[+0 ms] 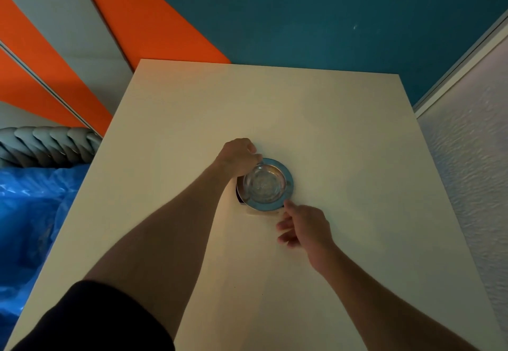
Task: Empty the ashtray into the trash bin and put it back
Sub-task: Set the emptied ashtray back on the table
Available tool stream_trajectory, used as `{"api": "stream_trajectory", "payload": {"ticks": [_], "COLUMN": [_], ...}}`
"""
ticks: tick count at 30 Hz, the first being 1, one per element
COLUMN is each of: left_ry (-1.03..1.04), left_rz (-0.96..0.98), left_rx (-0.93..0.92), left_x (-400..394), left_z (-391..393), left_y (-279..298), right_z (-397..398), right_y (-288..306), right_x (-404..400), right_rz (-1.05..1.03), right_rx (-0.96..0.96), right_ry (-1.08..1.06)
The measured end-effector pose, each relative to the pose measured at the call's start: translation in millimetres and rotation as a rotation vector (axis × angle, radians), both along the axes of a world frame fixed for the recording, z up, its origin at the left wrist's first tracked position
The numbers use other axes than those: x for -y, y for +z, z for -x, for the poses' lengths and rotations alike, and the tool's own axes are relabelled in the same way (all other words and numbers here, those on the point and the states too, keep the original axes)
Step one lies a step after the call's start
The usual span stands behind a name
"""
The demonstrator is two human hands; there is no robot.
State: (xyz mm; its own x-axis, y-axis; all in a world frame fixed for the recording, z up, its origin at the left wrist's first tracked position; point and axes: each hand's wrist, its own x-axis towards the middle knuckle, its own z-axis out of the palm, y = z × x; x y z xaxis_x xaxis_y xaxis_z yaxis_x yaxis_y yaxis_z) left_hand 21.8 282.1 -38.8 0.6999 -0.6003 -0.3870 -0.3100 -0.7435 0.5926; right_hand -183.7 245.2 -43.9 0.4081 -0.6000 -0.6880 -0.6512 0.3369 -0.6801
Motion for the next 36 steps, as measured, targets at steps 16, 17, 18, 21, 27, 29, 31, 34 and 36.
{"api": "stream_trajectory", "payload": {"ticks": [16,17,18,21,27,29,31,34,36], "left_ry": [-0.190,-0.192,-0.191,-0.178,-0.090,-0.064,-0.047,-0.058,-0.046], "left_rz": [0.018,0.015,0.010,0.004,-0.049,-0.086,-0.118,-0.161,-0.172], "left_rx": [0.030,0.033,0.040,0.053,0.021,0.023,0.022,0.031,0.023], "left_x": [20,21,21,20,14,10,4,-4,-10], "left_z": [2,2,2,2,1,1,0,2,3], "left_y": [3,2,1,2,5,7,9,11,12], "right_z": [-20,-22,-23,-22,-17,-15,-13,-13,-14], "right_y": [4,4,4,4,4,4,3,2,0], "right_x": [-35,-35,-35,-34,-23,-16,-7,8,17], "right_rz": [-0.129,-0.121,-0.115,-0.108,0.008,0.080,0.130,0.174,0.203], "right_rx": [0.044,0.044,0.043,0.052,0.048,0.039,0.034,0.022,0.017], "right_ry": [-0.148,-0.145,-0.145,-0.157,-0.128,-0.090,-0.067,-0.036,-0.011]}}
